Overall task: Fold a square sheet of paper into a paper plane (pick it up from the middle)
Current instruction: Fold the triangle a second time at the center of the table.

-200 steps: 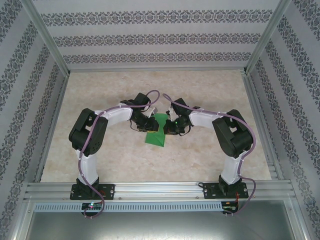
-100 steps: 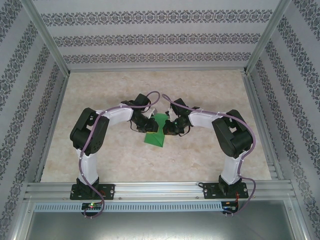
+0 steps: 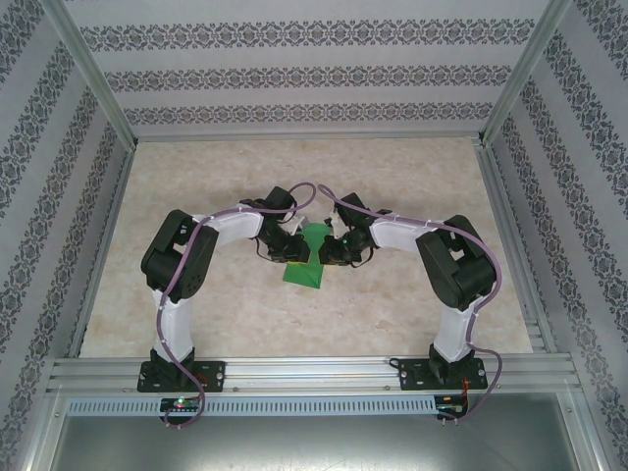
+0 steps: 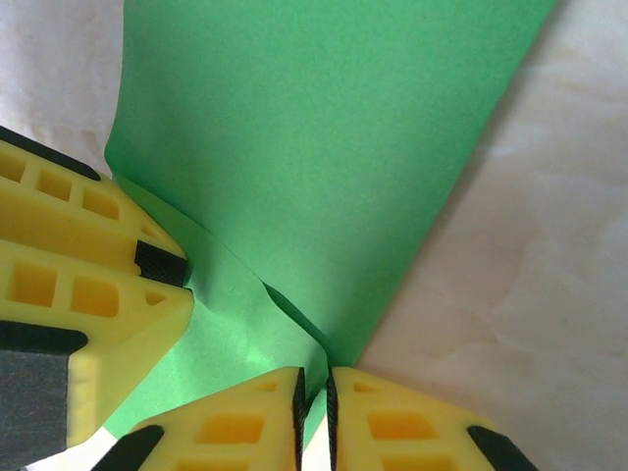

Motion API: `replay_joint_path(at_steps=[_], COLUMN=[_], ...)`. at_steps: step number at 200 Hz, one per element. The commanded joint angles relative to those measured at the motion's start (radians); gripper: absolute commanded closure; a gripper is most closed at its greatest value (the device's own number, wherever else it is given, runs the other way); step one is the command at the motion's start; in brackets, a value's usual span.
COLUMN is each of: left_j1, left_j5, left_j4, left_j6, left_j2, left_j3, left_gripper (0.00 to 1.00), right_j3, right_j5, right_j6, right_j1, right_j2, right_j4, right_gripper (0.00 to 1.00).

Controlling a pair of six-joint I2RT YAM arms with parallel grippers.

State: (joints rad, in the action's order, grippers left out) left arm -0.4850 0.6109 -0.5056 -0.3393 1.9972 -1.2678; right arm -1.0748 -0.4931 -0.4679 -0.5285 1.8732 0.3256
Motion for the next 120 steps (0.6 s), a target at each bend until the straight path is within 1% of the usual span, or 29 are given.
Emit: replay_joint_path(at_steps=[1,23,66,97,120], left_j1=[-0.010,-0.010,-0.012,-0.012,-0.012], left_j5=[-0.084,-0.115,-0.142,-0.143,-0.140], left_j4=[-0.047,-0.050,-0.037,-0.035,-0.036], left_j6=[0.030,0.030,0.022,0.021,0.020], left_j2=[0.039,0.040,0.043,0.051,0.055], left_j3=[0.019,0.020,0.028,0.024,0.021], left_gripper=[0.76,0.76,0.76,0.76,0.76], right_j3=[0.008,0.021,0.091,0.174,0.193], right_j5=[0.019,0.021,-0.027,-0.078,-0.101], right_j6=[-0.002,-0.009,-0.084,-0.180,-0.221], right_j1=[-0.010,-0.005,-0.024,-0.048,-0.082], right_j2=[-0.037,-0.068,-0.155,-0.222,-0.226], right_j4=[0.013,0.015,-0.047,-0.153,-0.200], right_gripper=[0.80,0.76,0.75,0.81,0.82])
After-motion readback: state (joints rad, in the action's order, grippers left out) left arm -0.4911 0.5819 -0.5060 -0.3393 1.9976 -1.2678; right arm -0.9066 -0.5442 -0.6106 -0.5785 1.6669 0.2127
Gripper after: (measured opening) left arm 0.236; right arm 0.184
